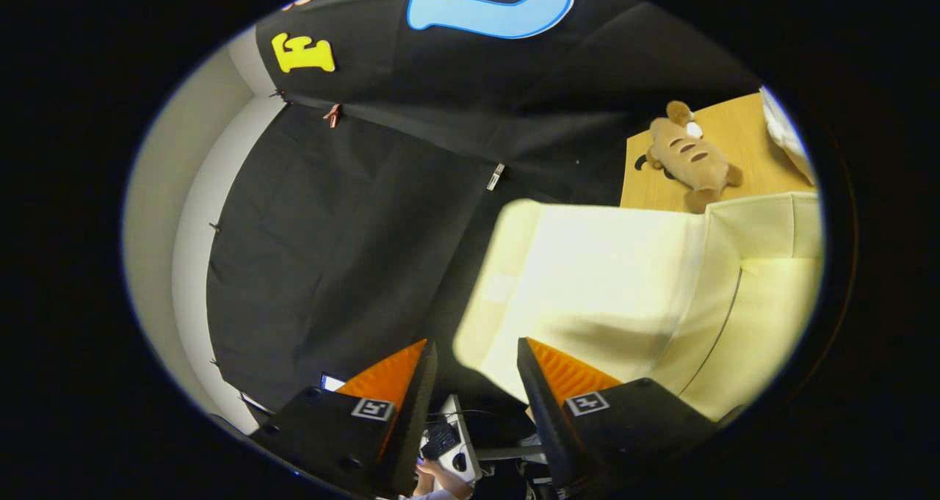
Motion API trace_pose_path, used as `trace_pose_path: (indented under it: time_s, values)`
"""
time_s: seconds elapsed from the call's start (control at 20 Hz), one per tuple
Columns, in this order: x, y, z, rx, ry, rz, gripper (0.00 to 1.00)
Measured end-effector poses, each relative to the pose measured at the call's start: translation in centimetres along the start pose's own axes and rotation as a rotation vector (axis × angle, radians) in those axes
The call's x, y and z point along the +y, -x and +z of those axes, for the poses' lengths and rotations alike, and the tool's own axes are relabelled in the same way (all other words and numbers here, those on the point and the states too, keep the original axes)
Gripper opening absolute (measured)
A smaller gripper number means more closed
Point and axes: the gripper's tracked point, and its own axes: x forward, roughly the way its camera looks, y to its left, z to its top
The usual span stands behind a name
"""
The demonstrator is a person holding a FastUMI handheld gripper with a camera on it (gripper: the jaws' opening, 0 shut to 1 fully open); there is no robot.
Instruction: Open the storage box then place both shoes into the box .Put the left shoe in first, then the right shoe, with the right side of both shoes facing outward in a uniform manner.
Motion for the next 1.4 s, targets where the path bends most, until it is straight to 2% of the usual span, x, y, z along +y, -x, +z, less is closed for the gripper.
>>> trace_pose_path:
  time_s: [0.05,0.15,0.3,0.45,0.55,0.75,0.85,1.2,1.25,1.4]
  values:
    - [0.1,0.4,0.1,-0.002,0.004,0.000,0.75]
    - [0.1,1.4,0.0,-0.004,0.028,-0.019,0.75]
    - [0.0,4.5,-0.1,-0.031,0.128,-0.068,0.87]
    - [0.3,8.3,-0.2,-0.085,0.239,-0.138,0.89]
    - [-0.2,11.5,-0.1,-0.115,0.354,-0.229,0.96]
    - [-1.1,19.2,0.9,-0.203,0.605,-0.450,0.97]
    - [-2.3,22.9,0.9,-0.221,0.686,-0.554,0.97]
    - [-8.5,34.7,-1.4,-0.251,0.772,-0.848,0.97]
    - [-10.4,36.7,-2.1,-0.241,0.771,-0.909,0.97]
    - [-15.0,40.4,-4.5,-0.210,0.724,-1.018,0.97]
